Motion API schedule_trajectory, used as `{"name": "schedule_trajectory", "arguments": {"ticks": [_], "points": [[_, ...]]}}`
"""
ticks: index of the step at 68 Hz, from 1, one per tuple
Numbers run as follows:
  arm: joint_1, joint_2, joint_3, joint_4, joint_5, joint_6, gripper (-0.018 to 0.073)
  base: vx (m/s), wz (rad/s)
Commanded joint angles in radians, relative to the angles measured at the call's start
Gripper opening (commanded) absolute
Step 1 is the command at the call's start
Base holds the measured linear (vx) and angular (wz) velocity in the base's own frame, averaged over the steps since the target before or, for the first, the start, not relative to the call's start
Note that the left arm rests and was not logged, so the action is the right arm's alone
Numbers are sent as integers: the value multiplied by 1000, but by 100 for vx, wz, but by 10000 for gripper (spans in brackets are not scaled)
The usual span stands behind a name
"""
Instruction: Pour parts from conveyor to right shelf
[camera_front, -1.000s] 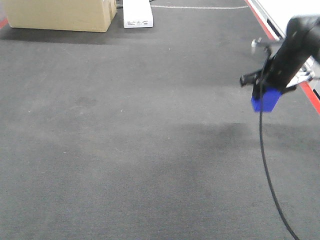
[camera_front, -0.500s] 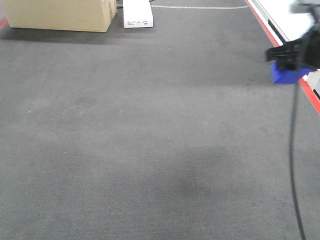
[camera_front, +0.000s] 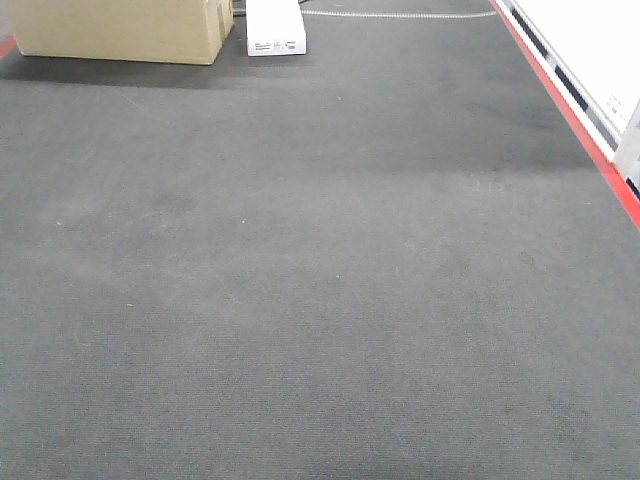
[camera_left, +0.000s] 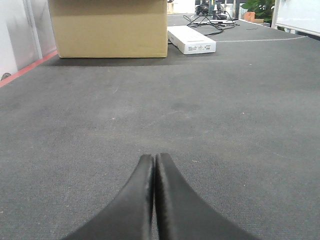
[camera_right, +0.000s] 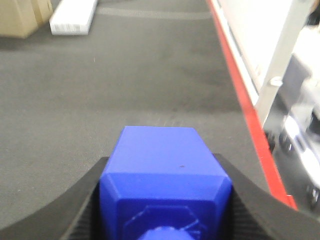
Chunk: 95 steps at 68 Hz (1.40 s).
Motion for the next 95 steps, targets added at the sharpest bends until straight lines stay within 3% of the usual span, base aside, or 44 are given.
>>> {"name": "schedule_trajectory", "arguments": {"ticks": [1,23,31,95], "points": [[1,-144,56,-17,-113,-14,-6,0,0],[1,-532,241,-15,-35,-18,-6,0,0],[1,-534,246,-13,19,-17,-6,0,0],[1,-534,246,-14,-12,-19,-6,0,0]]}}
